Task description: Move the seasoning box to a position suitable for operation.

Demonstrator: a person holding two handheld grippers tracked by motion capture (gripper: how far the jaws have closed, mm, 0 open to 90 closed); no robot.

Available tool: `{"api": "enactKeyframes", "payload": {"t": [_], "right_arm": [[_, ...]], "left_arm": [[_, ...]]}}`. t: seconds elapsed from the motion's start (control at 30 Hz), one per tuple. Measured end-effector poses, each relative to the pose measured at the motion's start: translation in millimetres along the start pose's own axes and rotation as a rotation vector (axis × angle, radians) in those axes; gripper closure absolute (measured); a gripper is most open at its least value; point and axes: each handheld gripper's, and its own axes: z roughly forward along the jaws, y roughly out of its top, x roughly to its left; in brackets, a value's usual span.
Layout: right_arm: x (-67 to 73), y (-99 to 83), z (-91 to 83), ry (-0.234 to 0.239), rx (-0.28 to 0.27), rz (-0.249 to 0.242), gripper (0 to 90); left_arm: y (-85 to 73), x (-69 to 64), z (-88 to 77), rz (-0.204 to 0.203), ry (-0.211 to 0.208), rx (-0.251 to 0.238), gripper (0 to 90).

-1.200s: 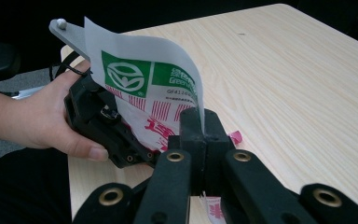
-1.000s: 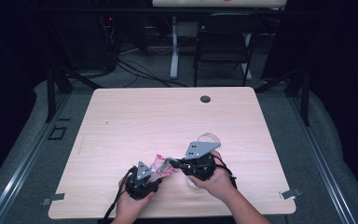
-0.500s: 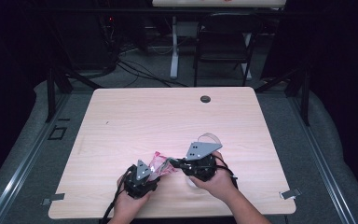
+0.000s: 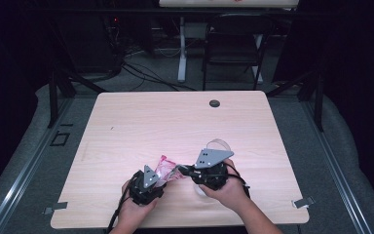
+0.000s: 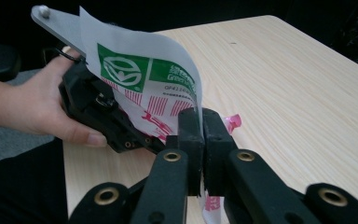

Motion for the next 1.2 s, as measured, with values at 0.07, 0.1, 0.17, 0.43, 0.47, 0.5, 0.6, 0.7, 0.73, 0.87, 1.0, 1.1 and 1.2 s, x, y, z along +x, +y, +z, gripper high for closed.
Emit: {"api": "enactKeyframes", "payload": {"t": [0.07, 0.1, 0.17, 0.43, 0.47, 0.5, 0.6, 0.7, 0.73, 0.87, 1.0, 1.1, 1.2], "right_arm": [[0.7, -0.6, -1.3, -0.010, 0.000, -0.001, 86.3], [1.0, -0.5, -2.1, -0.013, -0.002, -0.002, 85.8], [1.7, -0.2, -5.0, -0.022, -0.006, -0.009, 84.1], [5.1, -0.7, -16.1, -0.061, -0.015, -0.020, 79.3], [5.5, -0.9, -16.7, -0.062, -0.016, -0.016, 79.0], [5.7, -1.3, -17.6, -0.061, -0.018, -0.015, 78.4], [6.1, -3.9, -20.1, -0.065, -0.008, -0.020, 77.2], [6.1, -5.9, -22.6, -0.073, -0.007, -0.012, 76.2], [6.0, -6.2, -23.8, -0.075, -0.010, -0.009, 75.8], [6.6, -7.0, -26.1, -0.081, -0.013, -0.005, 73.8], [5.7, -8.0, -26.5, -0.086, -0.020, 0.002, 70.6], [4.6, -8.0, -26.4, -0.090, -0.022, 0.004, 68.9], [3.8, -8.1, -25.5, -0.098, -0.029, -0.005, 65.4]], "left_arm": [[1.2, 0.2, 0.3, 0.000, -0.005, 0.000, 55.8], [2.0, -0.1, 0.4, 0.001, -0.005, -0.004, 55.8], [3.8, -1.1, 0.6, 0.006, -0.004, -0.012, 55.8], [11.8, -0.7, -2.2, 0.049, 0.005, -0.026, 56.0], [12.7, -0.6, -2.1, 0.047, 0.007, -0.029, 56.0], [13.8, 0.0, -2.1, 0.052, 0.008, -0.031, 56.0], [17.9, 1.3, -2.0, 0.064, 0.009, -0.035, 56.2], [21.0, 1.7, -1.9, 0.073, 0.011, -0.043, 56.3], [21.3, 1.5, -1.8, 0.071, 0.009, -0.046, 56.3], [22.4, 0.9, -1.9, 0.082, 0.015, -0.049, 56.4], [22.7, 2.1, -2.4, 0.085, 0.023, -0.048, 56.4], [22.3, 4.0, -2.7, 0.079, 0.035, -0.050, 56.5], [21.8, 6.2, -3.8, 0.076, 0.043, -0.049, 56.5]]}}
